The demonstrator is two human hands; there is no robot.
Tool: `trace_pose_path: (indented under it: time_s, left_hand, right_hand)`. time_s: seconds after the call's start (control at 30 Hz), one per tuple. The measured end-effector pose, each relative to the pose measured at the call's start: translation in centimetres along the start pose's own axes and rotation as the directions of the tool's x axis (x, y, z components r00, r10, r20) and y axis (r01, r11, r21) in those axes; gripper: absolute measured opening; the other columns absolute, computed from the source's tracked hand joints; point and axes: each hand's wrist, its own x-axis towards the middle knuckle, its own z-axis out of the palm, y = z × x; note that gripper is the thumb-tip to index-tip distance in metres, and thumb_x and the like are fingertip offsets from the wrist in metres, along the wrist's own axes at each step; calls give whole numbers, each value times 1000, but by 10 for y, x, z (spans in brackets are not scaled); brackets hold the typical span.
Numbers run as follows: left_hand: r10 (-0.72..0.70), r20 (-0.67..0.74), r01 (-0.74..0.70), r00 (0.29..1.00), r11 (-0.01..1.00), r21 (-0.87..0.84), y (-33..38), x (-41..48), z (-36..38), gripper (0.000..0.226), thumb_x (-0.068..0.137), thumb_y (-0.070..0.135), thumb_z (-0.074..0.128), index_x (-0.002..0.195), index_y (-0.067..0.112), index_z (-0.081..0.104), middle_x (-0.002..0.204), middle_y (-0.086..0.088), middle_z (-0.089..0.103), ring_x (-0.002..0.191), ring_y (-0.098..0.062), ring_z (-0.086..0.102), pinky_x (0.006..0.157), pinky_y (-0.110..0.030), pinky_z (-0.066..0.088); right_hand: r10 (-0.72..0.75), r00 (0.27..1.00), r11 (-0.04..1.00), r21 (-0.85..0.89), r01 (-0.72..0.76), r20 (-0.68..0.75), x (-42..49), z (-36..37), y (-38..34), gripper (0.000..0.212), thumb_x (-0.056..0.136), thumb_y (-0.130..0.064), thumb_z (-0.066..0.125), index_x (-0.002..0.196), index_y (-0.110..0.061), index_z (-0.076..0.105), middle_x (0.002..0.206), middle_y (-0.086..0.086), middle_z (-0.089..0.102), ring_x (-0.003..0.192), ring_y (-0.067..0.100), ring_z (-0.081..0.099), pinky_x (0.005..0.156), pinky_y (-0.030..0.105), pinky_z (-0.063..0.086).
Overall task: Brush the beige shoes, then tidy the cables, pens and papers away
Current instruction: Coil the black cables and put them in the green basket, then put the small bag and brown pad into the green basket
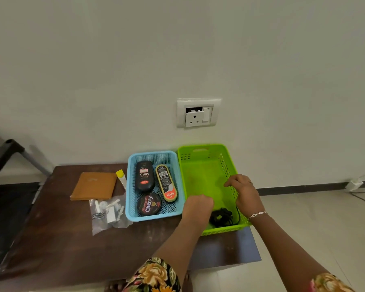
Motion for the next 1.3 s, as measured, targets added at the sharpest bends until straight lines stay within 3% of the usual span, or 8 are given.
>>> trace_pose_path:
  time_s: [0.13,0.27,0.4,0.57,0.7,0.87,1.03,1.3]
  left_hand:
    - [-23,-184,1,983,993,-119,-6,2,8,20,89,20,57,98,2,58,101,-16,63,98,-32,58,75,-38,46]
    - [-86,-629,-41,773,982,-186,-22,-10,21,18,80,28,49,75,18,63,76,2,62,84,-17,52,68,-27,43]
    - [-468,-623,295,627,883,-366,-52,-44,27,11,78,23,62,85,16,67,104,-12,64,110,-38,56,95,-55,41]
    - [-433,-389,356,813,899,-255,-90,-77,67,50,42,43,89,85,23,71,103,-14,66,110,-41,56,94,-63,38]
    - [-327,-379,226,866,930,-289,-112,-81,82,48,53,35,80,98,21,70,111,-15,65,113,-43,55,89,-66,43]
    - [-269,-353,144,896,929,-342,-118,-91,59,49,86,41,54,132,25,47,153,-4,22,141,-20,-10,112,-55,0]
    - [-464,-515,314,721,881,-354,-139,-117,70,45,71,39,70,110,21,55,117,-8,64,119,-29,54,94,-51,39]
    - [-297,-534,258,791,955,-150,-198,-134,94,79,24,36,93,98,15,72,104,-3,71,100,-18,67,90,-35,47]
  right_hand:
    - [16,1000,1000,-2,-16,24,4,2,1,59,43,11,27,83,-3,69,87,13,64,84,38,59,73,27,38]
    - [-32,999,999,-44,31,-22,3,-4,-14,52,48,13,34,83,-6,69,81,11,65,78,34,59,70,22,39]
    - [-150,984,988,-62,145,-92,0,5,-60,40,57,10,48,86,-10,66,83,8,64,82,23,53,73,25,38]
    - [-358,934,928,-112,356,1,-13,26,-129,22,68,-14,55,86,-15,68,86,0,65,80,17,59,70,24,48]
    - [-333,928,917,-172,360,164,-23,40,-142,40,42,-12,82,79,-20,69,83,-2,65,73,17,64,62,21,53]
    - [-294,934,918,-213,335,204,-25,41,-144,42,36,-13,84,76,-19,71,78,-3,66,69,17,65,60,20,53]
    - [-266,956,955,-103,279,125,-11,47,-172,21,63,-11,67,81,-20,67,81,-3,63,73,19,62,66,25,48]
    - [-56,943,994,108,21,329,73,69,-264,27,88,-4,47,112,-2,58,113,17,58,107,33,54,85,33,40]
